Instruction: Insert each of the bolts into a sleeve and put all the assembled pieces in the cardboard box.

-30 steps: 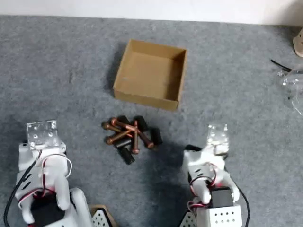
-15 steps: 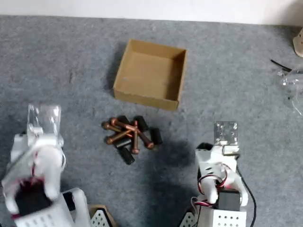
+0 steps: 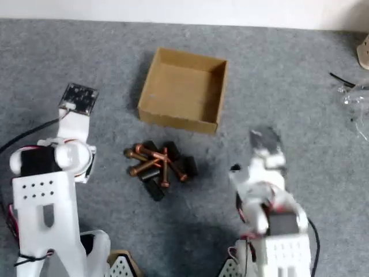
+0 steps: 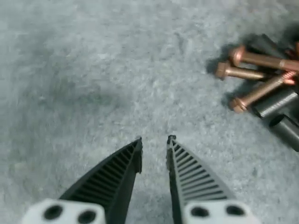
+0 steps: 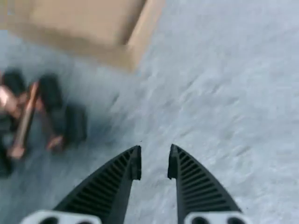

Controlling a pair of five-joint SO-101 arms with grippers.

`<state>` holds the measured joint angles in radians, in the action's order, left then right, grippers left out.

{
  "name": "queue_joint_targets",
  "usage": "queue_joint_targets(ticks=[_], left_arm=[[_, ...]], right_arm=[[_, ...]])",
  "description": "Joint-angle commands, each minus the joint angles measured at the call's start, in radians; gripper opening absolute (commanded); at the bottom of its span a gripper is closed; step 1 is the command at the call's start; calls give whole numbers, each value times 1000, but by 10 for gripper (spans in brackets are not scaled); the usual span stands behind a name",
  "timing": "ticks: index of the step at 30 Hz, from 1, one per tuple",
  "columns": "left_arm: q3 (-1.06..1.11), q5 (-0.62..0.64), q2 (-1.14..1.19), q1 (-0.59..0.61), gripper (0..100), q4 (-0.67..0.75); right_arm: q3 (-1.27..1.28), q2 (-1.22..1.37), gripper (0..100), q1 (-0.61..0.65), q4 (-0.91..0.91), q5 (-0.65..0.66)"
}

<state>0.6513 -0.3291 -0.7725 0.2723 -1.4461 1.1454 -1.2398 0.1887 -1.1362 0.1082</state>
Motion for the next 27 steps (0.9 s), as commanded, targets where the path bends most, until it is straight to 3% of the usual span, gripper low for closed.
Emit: queue_joint_targets(ticks=[1,4,9,15,20,27], left_arm=[[-31,11,1,-48,98,23],[-21,41,1,-48,98,52],[5,60,1,-50,100,84],[35,60,1,-48,190,98],[31,84,1,-48,179,98],[28,87,1,-45,179,98]], right_arm=[[-162,363,109,90,-7,5],[-243,545,110,163,-5,-15],[-341,688,161,292,-7,-160],[-452,734,217,344,16,-172],[-479,852,217,412,173,-170],[-530,995,217,440,189,-232]])
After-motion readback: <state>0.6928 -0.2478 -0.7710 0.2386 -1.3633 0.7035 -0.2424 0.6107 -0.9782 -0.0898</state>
